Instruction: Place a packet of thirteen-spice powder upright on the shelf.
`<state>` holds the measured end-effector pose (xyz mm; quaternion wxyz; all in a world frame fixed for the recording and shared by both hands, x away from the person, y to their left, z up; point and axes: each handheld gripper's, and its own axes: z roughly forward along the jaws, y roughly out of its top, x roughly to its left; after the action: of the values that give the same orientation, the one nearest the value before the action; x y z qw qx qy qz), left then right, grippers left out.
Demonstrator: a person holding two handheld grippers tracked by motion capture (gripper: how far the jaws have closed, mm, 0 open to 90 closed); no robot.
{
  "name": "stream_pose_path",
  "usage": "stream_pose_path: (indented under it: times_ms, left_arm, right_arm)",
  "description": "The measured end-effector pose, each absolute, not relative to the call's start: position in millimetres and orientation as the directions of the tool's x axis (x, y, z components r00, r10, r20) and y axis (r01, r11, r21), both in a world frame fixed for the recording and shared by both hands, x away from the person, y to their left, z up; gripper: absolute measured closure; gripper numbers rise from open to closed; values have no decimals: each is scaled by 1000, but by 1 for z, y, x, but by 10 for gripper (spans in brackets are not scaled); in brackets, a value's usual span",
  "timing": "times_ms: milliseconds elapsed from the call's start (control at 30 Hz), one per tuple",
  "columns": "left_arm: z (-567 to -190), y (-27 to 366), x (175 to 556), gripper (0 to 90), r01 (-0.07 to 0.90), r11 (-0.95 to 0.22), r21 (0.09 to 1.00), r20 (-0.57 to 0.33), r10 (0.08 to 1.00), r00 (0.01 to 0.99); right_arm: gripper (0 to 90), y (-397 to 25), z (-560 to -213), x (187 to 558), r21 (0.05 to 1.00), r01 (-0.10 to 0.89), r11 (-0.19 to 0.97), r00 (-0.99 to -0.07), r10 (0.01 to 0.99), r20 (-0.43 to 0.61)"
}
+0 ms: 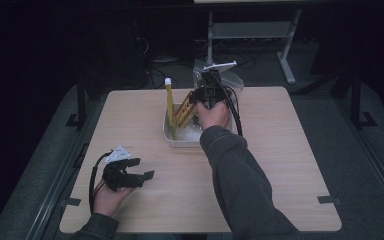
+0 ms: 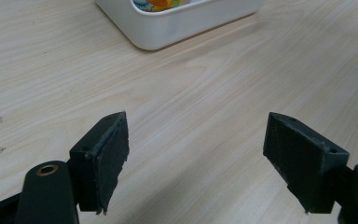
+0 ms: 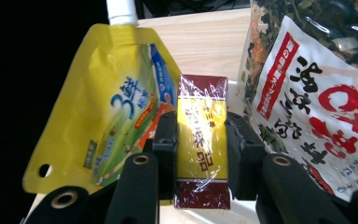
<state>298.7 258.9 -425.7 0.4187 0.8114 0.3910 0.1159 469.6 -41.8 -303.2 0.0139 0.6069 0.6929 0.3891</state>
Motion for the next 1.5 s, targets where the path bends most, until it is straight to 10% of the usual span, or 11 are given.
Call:
stream_pose_path:
  times_ms: [1500]
  left_arm:
    - [-426,259,298,229,539,-342,770,-146,727,671]
  right_arm:
    - [661,-26,-327,466,561,821,-109,-186,877,442]
